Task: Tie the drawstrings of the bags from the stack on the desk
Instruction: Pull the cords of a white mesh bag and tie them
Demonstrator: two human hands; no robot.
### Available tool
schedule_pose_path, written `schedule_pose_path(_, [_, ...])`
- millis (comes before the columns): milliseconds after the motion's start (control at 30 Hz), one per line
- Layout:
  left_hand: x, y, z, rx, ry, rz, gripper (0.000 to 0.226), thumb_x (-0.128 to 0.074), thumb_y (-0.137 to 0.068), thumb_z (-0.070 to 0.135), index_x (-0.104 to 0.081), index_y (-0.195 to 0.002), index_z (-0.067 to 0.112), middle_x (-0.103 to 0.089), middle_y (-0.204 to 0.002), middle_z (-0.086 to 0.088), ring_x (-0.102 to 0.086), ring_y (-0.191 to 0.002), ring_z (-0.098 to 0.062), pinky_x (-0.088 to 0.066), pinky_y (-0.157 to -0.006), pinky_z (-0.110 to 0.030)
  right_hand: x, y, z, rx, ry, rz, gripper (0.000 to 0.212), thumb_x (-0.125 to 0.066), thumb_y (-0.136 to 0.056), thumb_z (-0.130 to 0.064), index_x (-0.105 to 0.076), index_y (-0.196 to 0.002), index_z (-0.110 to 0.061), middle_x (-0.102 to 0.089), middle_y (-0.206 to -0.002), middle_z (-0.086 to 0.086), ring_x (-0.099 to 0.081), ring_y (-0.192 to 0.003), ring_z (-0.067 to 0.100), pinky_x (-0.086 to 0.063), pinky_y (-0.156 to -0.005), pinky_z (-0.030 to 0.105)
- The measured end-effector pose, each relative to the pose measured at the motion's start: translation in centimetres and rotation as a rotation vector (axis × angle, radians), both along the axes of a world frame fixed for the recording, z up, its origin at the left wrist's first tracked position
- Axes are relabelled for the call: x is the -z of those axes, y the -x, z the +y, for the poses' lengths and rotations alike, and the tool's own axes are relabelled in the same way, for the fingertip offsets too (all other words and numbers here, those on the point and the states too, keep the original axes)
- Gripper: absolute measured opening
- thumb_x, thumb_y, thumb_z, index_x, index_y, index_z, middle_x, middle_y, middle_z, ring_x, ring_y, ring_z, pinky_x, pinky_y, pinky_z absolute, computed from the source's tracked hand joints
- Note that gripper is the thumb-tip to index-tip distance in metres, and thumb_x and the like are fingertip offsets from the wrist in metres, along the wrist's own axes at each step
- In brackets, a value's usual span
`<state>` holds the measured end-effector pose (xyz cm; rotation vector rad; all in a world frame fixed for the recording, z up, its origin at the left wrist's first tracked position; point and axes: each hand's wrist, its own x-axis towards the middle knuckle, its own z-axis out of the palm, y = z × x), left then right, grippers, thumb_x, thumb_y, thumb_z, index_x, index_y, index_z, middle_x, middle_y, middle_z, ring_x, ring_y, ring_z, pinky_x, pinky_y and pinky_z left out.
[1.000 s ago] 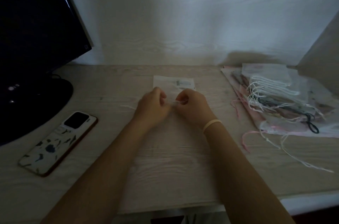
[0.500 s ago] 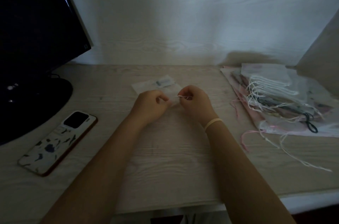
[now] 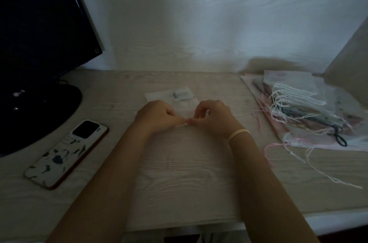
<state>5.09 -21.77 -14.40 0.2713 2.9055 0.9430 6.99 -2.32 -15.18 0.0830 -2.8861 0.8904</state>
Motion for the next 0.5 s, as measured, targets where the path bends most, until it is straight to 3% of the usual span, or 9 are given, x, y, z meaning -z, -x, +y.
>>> schedule_pose_path(133, [0.3,0.5,-0.4,-0.026,0.029,0.041,0.04,-0.075,-0.069,0.057,-0.064,-0.062,0.019,-0.061,-0.062,0.009,-0.058,-0.065,-0.013,-0.041,-0.059,-0.026,-0.2,0.0,0.1,-0.035,-0.131,0.002,0.022,-0.076,-0.068,-0.05,-0.063,-0.074,-0.033,-0.058,-0.079,-0.011,-0.053,-0.091,0.018,-0.04,-0.087,0.036])
schedule_pose_path(200, [0.5,0.6,-0.1,-0.041,-0.016,0.087,0.037,-0.071,-0.078,0.05,-0.061,-0.065,0.017,-0.059,-0.066,0.006,-0.057,-0.068,-0.016,-0.042,-0.063,-0.029,-0.2,0.2,0.1,-0.042,-0.129,0.008,0.014,-0.073,-0.075,-0.043,-0.063,-0.073,-0.033,-0.058,-0.077,-0.009,-0.054,-0.086,0.016,-0.042,-0.083,0.033])
schedule_pose_path(333, [-0.5,-0.3,0.9,0.012,-0.451,-0.01,0.026,-0.062,-0.092,0.027,-0.061,-0.07,0.014,-0.057,-0.062,0.003,-0.053,-0.052,-0.006,-0.04,-0.054,-0.023,-0.3,-0.1,-0.7,-0.074,0.009,0.035,0.022,-0.062,-0.087,-0.037,-0.071,-0.076,-0.02,-0.054,-0.064,-0.006,-0.049,-0.065,0.011,-0.034,-0.062,0.026])
schedule_pose_path(400, [-0.9,-0.8,1.3,0.03,-0.651,-0.094,0.019,-0.057,-0.096,0.017,-0.064,-0.079,0.012,-0.06,-0.062,0.004,-0.053,-0.047,-0.001,-0.037,-0.046,-0.015,-0.6,-0.4,-1.3,-0.085,0.077,0.033,0.029,-0.053,-0.095,-0.034,-0.072,-0.08,-0.017,-0.051,-0.062,-0.008,-0.05,-0.067,0.012,-0.033,-0.064,0.026])
schedule_pose_path(500, [-1.0,-0.9,1.6,0.005,-0.79,-0.171,0.016,-0.056,-0.095,0.017,-0.068,-0.086,0.012,-0.064,-0.064,0.002,-0.055,-0.051,-0.004,-0.033,-0.044,-0.018,-0.9,-0.6,-1.9,-0.008,0.384,-0.02,0.038,-0.043,-0.099,-0.035,-0.066,-0.073,-0.019,-0.05,-0.059,-0.011,-0.049,-0.063,0.009,-0.036,-0.067,0.027])
